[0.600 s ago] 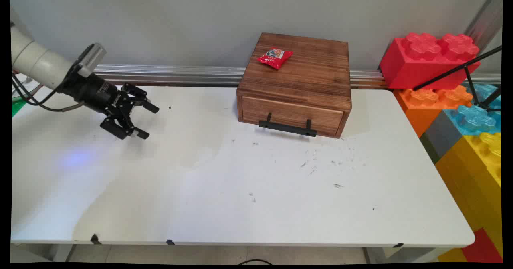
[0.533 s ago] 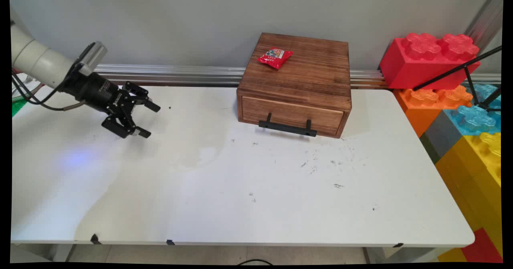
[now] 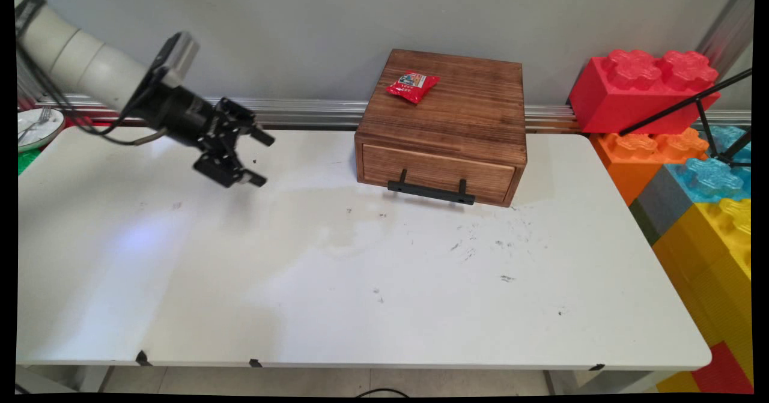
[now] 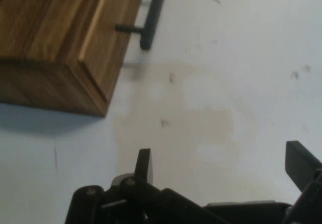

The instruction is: Open the drawer

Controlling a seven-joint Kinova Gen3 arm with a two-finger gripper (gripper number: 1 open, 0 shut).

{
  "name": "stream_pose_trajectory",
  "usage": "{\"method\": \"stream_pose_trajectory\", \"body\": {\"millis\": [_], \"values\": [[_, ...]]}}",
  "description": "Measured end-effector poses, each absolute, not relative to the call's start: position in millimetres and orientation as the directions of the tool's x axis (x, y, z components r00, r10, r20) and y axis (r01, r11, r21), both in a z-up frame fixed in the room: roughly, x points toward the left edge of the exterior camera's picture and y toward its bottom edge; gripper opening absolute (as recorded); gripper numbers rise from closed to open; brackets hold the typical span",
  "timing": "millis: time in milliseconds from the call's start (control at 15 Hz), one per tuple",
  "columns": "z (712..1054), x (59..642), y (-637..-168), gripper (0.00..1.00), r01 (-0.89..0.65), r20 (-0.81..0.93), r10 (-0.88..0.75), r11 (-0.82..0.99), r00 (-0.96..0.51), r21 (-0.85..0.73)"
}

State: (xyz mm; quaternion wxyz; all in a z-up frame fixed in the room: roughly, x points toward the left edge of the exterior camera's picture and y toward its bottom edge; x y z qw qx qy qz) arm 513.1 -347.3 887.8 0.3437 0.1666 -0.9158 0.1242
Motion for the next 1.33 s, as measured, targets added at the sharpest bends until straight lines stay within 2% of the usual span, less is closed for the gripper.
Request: {"method": "stream_pose_trajectory", "body": {"millis": [333,667,1333], "values": [[912,439,-378,1.0,-0.391,0.657,-0.197,0.906,-0.728,-0.162],[916,374,-415,1.0,-0.336,0.611,-0.133,0.913,-0.78,-0.231],[871,282,-469,1.0,-0.215,0.466,-0.078,0.945,-0.881,-0.248]]}}
